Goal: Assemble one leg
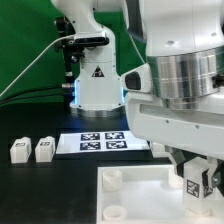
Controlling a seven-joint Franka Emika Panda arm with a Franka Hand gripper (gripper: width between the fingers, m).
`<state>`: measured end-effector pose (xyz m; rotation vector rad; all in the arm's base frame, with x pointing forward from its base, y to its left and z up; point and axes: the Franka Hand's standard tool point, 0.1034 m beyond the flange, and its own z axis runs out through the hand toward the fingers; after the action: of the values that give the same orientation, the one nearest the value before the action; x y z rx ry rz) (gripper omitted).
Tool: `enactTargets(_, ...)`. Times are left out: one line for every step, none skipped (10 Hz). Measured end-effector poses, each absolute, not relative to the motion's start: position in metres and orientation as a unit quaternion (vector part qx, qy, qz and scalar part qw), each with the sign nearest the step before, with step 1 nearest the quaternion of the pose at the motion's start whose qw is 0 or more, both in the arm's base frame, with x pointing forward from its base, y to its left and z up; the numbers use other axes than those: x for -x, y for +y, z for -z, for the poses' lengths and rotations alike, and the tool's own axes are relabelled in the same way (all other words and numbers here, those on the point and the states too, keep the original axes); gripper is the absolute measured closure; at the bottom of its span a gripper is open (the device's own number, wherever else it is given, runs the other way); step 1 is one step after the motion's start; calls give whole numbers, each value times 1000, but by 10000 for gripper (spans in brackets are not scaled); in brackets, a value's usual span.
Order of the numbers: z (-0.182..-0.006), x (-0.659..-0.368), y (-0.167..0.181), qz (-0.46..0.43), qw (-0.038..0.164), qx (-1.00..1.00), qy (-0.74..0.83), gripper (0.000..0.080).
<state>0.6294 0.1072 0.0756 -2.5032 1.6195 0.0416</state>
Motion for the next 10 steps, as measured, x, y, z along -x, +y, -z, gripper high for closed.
enactTargets(-75,-628,105,-23,95,780,618,494)
enactTargets(-75,-627,104,-34,107,745,658,494)
enactTargets(-75,-627,103,-44,110,706,698,494)
enactTargets(-75,-627,104,-48,111,688,715,494)
enactTargets(-75,-627,104,-46,112,706,698,473)
enactTargets(-75,-627,104,-45,113,714,690,473)
enactTargets(-74,-626,105,-44,112,718,685,288)
enactTargets(-74,-626,110,-31,107,777,620,288)
enactTargets(-76,-624,117,-25,96,839,535,175)
enactTargets(-79,-623,121,-32,87,874,478,157)
